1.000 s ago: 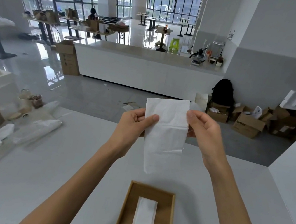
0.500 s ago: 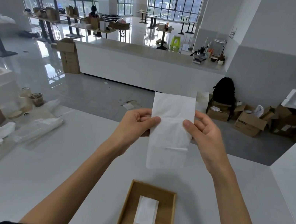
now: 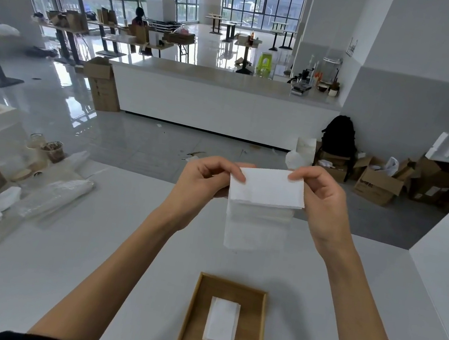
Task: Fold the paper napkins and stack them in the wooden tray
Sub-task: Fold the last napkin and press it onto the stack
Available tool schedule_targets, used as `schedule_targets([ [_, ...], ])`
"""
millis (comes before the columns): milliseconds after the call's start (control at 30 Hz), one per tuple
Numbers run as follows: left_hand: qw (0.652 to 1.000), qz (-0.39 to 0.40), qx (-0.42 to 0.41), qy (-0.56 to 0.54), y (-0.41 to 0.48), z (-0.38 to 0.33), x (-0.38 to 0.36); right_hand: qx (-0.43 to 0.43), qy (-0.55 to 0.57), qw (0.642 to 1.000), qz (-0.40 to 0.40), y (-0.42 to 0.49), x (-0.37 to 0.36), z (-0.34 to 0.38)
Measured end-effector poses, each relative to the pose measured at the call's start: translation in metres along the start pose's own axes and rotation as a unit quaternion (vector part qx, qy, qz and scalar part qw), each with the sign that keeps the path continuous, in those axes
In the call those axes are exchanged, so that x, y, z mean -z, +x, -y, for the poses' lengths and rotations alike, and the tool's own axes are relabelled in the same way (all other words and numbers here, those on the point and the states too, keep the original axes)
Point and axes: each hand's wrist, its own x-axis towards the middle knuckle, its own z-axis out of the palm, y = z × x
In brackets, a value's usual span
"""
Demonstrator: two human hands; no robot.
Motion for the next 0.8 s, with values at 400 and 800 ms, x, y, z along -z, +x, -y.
schedule_targets([
  [400,0.996,0.044,0.046,-0.06,-0.004,0.007,-0.004,0.083,0.0,0.996,-0.032,0.004,0.006,0.003],
  [800,0.999,0.003,0.025,0.024,-0.002,-0.003,-0.014,0.108,-0.042,0.992,0.052,0.002,0.017,0.003],
])
